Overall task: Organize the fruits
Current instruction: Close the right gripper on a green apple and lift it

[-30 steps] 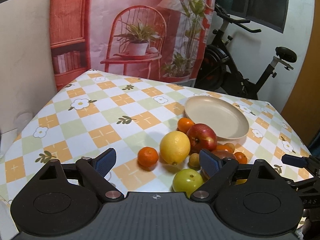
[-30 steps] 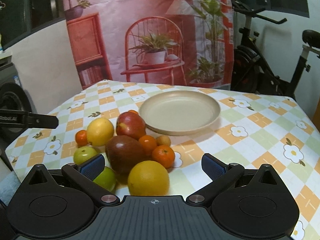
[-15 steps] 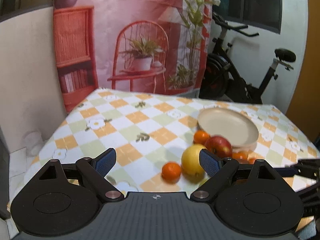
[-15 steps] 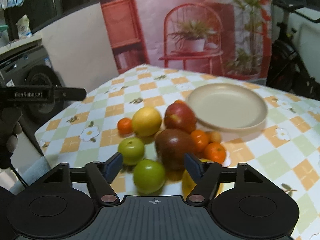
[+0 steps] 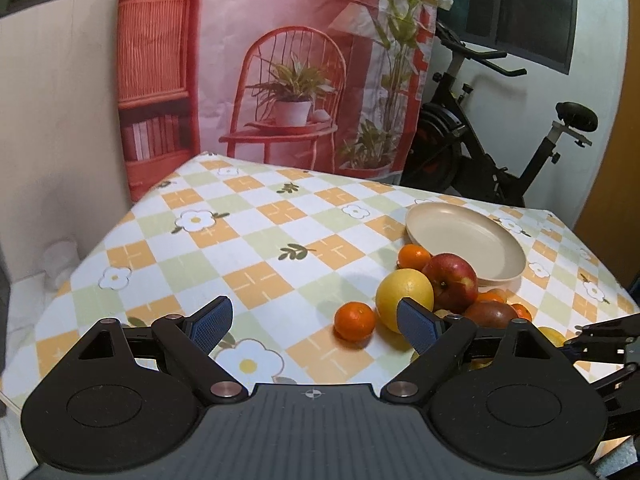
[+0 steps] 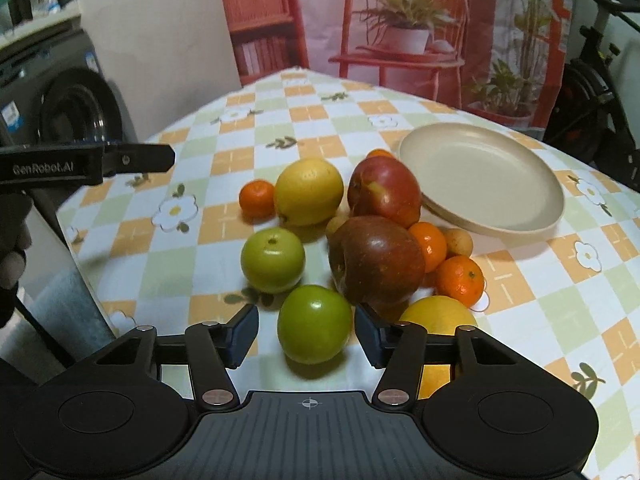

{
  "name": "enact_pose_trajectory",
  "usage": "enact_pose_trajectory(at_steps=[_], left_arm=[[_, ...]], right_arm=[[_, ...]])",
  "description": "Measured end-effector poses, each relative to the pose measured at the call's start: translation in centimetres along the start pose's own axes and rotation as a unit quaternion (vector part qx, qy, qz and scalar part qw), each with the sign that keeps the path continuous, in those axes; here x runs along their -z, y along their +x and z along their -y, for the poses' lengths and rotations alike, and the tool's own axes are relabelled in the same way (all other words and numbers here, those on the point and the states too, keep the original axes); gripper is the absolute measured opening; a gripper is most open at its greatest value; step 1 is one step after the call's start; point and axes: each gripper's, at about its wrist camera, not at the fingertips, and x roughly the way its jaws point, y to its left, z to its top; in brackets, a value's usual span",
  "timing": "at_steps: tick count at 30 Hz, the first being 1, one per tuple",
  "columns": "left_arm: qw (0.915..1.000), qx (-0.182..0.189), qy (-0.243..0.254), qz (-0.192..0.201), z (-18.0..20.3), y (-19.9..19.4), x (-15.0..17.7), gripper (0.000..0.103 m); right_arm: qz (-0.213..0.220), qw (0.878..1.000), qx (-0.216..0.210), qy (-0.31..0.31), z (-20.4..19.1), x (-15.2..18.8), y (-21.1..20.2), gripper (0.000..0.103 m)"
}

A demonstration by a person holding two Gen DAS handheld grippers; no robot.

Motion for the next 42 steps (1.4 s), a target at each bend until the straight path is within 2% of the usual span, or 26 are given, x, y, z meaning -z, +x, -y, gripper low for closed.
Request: enact_pose_trajectory(at_steps=[7, 18, 31, 34, 42], left_arm=[[0.9997, 0.017, -0.008, -0.011, -0.1, 0.8, 0.5, 0.090], [0.9993, 0.030, -0.011, -0.021, 0.2, 1.4, 1.0, 0.090], [0.9987, 0.038, -0.009, -0.031, 0.4, 1.9, 1.2, 0.088], [0.9985, 0.041, -0.010, -0.035, 0.4, 2.0, 1.1, 0.087], [0.9973, 0.059, -0.003, -0.043, 1.1, 2.4, 1.0, 0.086]], right_arm=[[-0.018, 0.999, 0.031, -0.017, -0.5, -0.2, 1.0, 0.046], [-0.029, 0.999, 0.016, -0.020, -0.5, -0.3, 1.7, 0.045], [-0.017, 1.000, -0.001, -0.001, 0.0, -0.1, 1.8, 0.042], [-0.004, 1.000, -0.009, 0.003, 0.0, 0.1, 1.2, 0.041], [0.066, 0.997, -0.013, 0.028, 1.3, 0.1, -1.7, 0.041]])
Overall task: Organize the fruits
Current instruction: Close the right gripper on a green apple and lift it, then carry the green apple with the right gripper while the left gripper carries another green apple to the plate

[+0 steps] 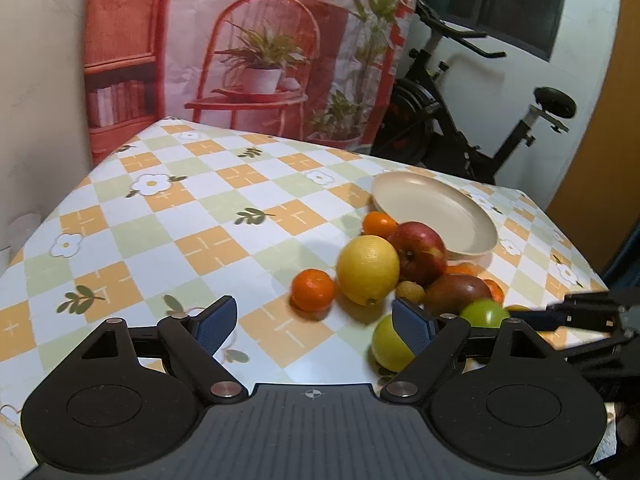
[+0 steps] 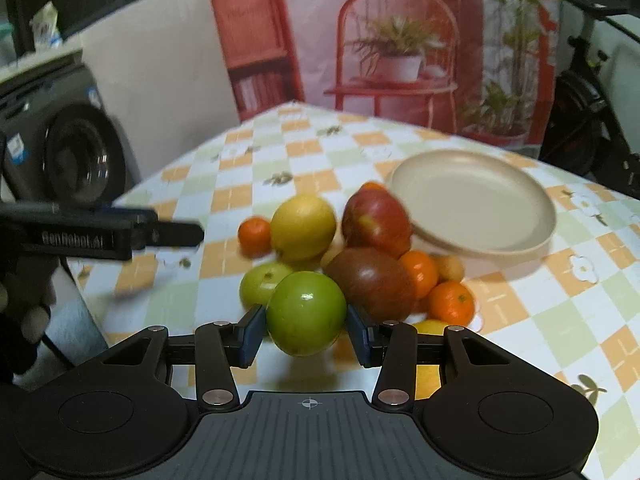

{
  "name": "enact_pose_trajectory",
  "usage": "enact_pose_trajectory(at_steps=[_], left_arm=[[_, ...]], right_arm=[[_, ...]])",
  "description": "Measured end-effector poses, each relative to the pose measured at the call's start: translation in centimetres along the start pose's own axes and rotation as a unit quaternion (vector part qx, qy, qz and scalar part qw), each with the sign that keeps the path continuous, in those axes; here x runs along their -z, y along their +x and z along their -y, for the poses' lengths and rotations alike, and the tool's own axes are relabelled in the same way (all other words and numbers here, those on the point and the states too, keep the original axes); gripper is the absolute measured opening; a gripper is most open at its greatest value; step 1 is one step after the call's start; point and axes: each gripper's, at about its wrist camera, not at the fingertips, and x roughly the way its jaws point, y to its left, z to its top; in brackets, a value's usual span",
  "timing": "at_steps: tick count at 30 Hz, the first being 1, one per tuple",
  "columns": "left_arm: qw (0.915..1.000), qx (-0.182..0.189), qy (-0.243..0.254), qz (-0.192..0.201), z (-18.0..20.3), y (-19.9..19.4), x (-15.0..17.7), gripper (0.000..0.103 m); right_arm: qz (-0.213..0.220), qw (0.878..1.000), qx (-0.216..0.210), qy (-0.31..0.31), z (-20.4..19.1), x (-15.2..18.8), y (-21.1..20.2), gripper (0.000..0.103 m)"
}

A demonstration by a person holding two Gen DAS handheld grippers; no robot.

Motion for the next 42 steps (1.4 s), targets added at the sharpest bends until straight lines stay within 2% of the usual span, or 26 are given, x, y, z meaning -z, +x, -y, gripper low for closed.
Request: enact_pose_trajectory(at_steps=[10, 13, 17, 23, 25, 27, 30, 36, 42], left_arm=[[0.9961, 0.053, 0.062, -0.033, 2.7, 2.6, 0.1, 0.085], [0.9941, 0.061, 0.075, -0.049, 3.4, 3.8, 0.3, 0.084], [0.9914, 0.072, 0.080, -0.075, 3.9, 5.4, 0.6, 0.072], [0.9897, 0.073, 0.083, -0.092, 4.3, 6.9, 0.9, 0.072], [0.9894, 0.072, 0.085, -0.093, 4.4, 7.1, 0.9, 0.069], [0.9895, 0.069, 0.084, -0.095, 4.4, 7.3, 1.0, 0.059], [0.9898, 0.073, 0.076, -0.097, 4.2, 7.3, 1.2, 0.051], [0.9912, 0.059, 0.079, -0.089, 4.4, 6.8, 1.2, 0.050], [0.9931, 0.051, 0.091, -0.054, 4.3, 5.2, -0.4, 0.050]], right_arm=[[0.070, 0.996, 0.008, 0.047, 3.0, -0.4, -3.2, 0.041], [0.080, 0.995, 0.013, 0.061, 3.8, -0.3, -3.5, 0.041], [0.091, 0.993, 0.019, 0.074, 4.8, 0.2, -3.9, 0.041], [0.097, 0.991, 0.025, 0.085, 5.5, 0.7, -4.1, 0.041], [0.099, 0.991, 0.026, 0.090, 5.7, 0.9, -4.1, 0.041], [0.100, 0.990, 0.026, 0.093, 5.7, 1.0, -4.1, 0.041], [0.099, 0.990, 0.025, 0.096, 5.8, 1.2, -4.0, 0.041], [0.101, 0.989, 0.026, 0.102, 6.0, 1.1, -4.1, 0.041], [0.109, 0.988, 0.030, 0.108, 6.9, 0.8, -4.6, 0.041]])
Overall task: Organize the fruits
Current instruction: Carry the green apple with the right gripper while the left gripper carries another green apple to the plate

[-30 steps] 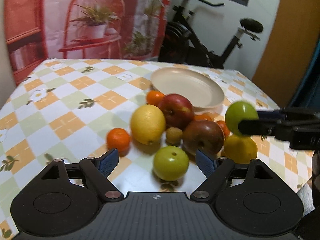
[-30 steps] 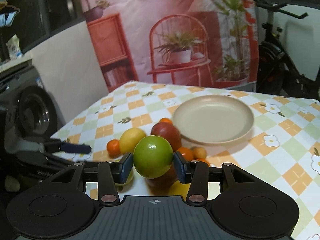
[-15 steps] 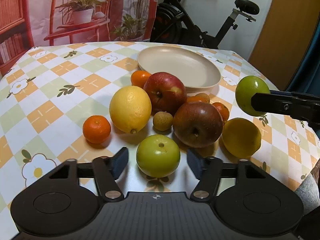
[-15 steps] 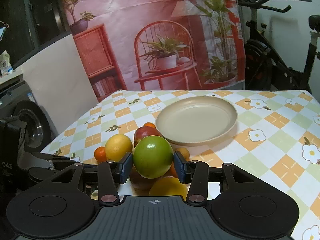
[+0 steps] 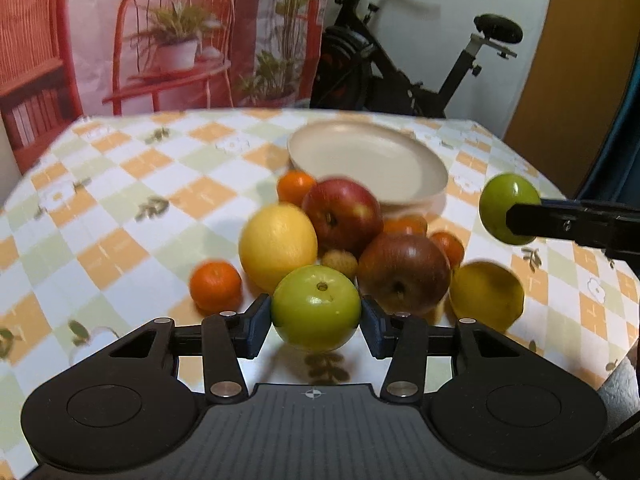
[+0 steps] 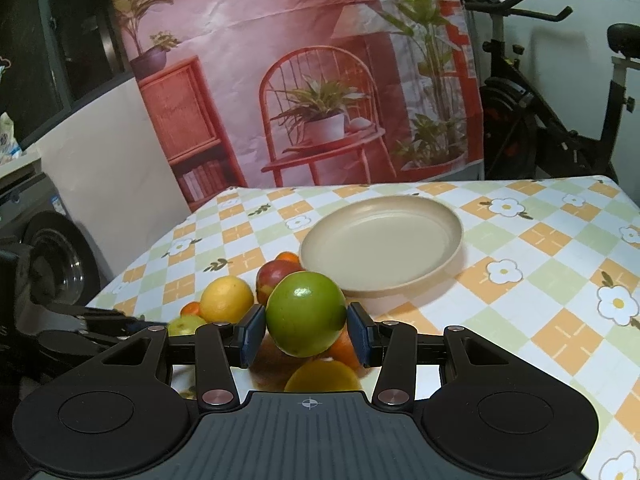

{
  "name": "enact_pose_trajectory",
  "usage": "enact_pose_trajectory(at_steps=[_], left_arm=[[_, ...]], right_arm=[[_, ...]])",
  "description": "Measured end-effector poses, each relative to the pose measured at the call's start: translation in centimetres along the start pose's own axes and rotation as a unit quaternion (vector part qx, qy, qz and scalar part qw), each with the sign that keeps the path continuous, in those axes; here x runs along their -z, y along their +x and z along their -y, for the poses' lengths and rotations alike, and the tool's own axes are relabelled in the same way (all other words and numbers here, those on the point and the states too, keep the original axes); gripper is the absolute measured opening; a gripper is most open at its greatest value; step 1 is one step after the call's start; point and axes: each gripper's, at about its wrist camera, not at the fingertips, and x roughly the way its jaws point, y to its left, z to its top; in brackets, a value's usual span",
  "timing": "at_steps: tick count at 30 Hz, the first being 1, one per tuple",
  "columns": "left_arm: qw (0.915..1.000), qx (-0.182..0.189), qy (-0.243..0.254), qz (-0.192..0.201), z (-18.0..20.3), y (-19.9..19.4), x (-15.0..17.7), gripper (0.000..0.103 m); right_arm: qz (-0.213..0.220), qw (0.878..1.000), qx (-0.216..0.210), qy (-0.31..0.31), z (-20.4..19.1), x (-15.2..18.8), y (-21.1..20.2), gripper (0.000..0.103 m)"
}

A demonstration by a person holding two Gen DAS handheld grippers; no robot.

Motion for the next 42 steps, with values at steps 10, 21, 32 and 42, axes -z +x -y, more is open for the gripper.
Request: enact_pose_trajectory(at_steps=[10, 21, 32, 42], left_arm=[[0.9974, -0.012, 0.009, 0.070, -1.3, -3.7, -5.2, 0.050], [0.9909, -0.031, 0.017, 0.130, -1.3, -4.9, -11.4, 0.050], [0.9962, -0.016, 0.017, 0.084, -0.6, 0.8, -12.6, 0.050], [0.9983, -0.004, 0.053, 0.024, 0.1, 9.3, -14.7, 0.050]], right_arm=[[0.025, 0.999, 0.021, -0.007, 3.1, -4.1, -1.1, 0.041], [0.045, 0.997, 0.038, -0.040, 5.0, -9.1, -0.3, 0.041], [-0.002, 0.997, 0.051, -0.057, 6.9, -8.7, 4.6, 0.041], [-0.027, 0.998, 0.037, -0.031, 10.8, -9.9, 10.7, 0.041]])
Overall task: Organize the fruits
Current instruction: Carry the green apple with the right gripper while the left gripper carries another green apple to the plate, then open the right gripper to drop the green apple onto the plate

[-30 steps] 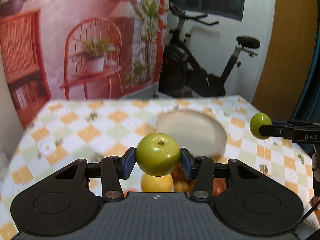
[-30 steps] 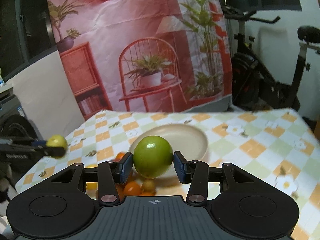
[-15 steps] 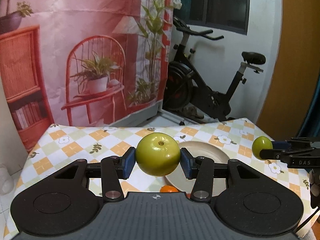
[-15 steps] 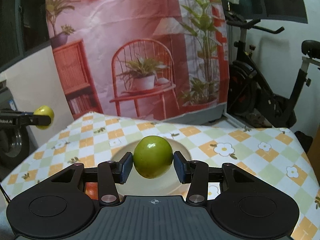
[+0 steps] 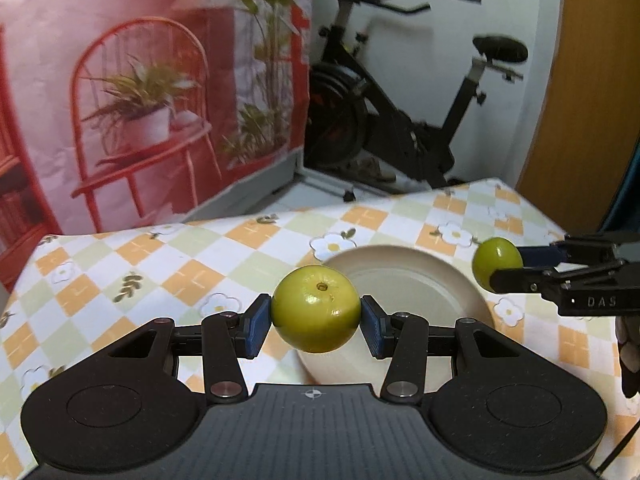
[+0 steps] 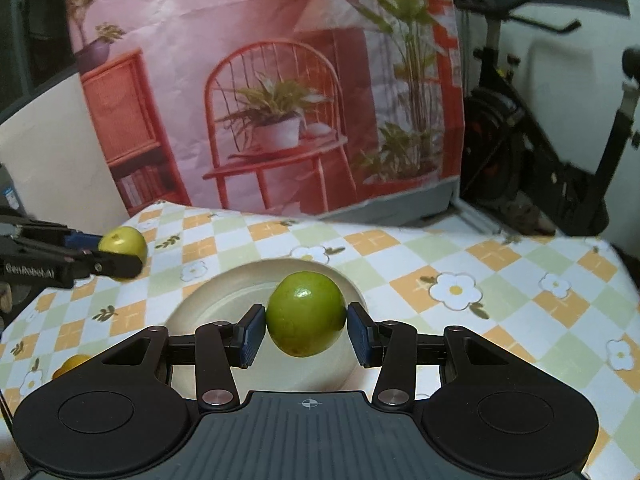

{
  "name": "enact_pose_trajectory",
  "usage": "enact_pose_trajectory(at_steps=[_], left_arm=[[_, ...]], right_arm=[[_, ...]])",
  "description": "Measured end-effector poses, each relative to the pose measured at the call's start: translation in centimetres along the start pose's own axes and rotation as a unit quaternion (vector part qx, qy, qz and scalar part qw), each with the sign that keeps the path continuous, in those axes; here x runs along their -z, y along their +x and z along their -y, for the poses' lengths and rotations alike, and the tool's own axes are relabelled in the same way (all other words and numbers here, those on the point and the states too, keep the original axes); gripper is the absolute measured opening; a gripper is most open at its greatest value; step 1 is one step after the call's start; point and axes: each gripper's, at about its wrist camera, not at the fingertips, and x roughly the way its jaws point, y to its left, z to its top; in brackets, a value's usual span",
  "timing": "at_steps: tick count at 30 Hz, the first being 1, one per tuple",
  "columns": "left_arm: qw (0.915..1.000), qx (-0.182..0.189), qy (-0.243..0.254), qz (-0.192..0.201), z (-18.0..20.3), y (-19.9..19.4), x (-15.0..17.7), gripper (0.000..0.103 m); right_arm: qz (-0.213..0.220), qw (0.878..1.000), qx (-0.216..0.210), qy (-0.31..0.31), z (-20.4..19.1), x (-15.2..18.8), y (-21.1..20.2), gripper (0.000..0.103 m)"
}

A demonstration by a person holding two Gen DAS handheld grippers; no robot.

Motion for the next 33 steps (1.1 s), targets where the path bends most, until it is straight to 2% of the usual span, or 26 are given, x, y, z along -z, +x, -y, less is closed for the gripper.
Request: enact_pose_trajectory(at_steps=[7, 15, 25, 33], left_arm=[[0.9990, 0.011, 0.006, -0.043, -0.4, 4.7, -0.3, 0.050], [0.9968, 0.022, 0.022, -0.073, 0.1, 7.2, 0.2, 0.050], [0.9957, 0.005, 0.030, -0.087, 0.2, 7.9, 0.4, 0.051], [0.9947, -0.001, 0.020, -0.101, 0.2, 8.3, 0.6, 0.058]], right_arm=[[-0.059, 0.998, 0.004, -0.013, 0.8, -0.9, 4.9, 0.041], [-0.099, 0.994, 0.024, -0.027, 0.3, -0.7, 6.4, 0.041], [-0.119, 0.991, 0.043, -0.047, -0.4, -0.9, 6.3, 0.039], [-0.122, 0.991, 0.050, -0.035, -0.4, -0.8, 6.0, 0.041]])
